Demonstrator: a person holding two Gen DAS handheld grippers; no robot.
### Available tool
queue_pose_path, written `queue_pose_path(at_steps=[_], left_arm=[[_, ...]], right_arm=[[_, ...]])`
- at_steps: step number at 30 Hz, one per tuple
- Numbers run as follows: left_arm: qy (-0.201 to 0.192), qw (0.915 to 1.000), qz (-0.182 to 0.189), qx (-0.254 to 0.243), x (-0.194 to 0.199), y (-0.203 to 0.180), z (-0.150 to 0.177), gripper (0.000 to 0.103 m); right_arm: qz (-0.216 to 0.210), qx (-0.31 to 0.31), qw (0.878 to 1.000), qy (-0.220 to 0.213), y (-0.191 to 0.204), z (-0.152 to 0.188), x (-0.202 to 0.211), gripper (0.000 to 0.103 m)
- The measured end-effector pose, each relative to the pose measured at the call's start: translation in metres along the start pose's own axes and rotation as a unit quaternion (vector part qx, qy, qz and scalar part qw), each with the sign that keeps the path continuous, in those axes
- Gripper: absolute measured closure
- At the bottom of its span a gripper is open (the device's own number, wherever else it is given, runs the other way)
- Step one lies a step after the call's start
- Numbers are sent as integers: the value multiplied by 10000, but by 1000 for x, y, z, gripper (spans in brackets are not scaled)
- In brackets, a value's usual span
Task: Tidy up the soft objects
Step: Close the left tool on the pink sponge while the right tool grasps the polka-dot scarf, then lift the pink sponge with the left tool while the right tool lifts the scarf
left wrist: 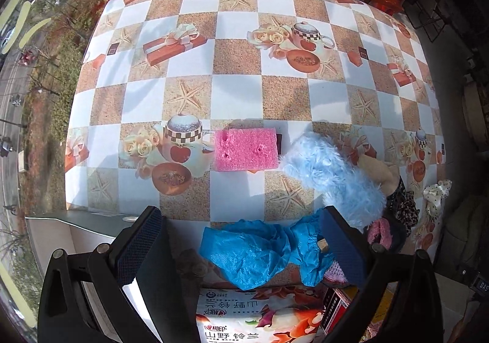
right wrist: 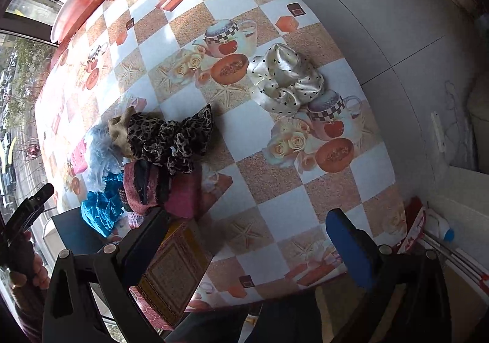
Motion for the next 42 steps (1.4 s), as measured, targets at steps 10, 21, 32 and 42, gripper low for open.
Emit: queue_pose_path(at_steps=[10,21,32,42], left_arm=[[234,9993,-190,235,-56,2,-32,0],[340,9980,-217,496,-90,-1,-39,0],[374,9969,-336,600,-118,8,-41,0],[181,9992,-332,137,-98,-10,-54,30]], right_arm=[[132,-77,9994,-324,-16,-40,-14,0],[414,37,9982,-437,-26,-98,-53,0],[730,351,9965,-213,-24,-119,-107,0],[901,713,9929,-313,-20,-117,-97,61]])
Point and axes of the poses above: each gripper's, at about its wrist camera, not at the fingertips, and x roughly against the way its jaws point, y to its left, z to its underside, the point moved 2 cm from there along -x, roughly the way its jaws point, and after that the axes turned 3 degrees about -z, right-handed, at the moved point
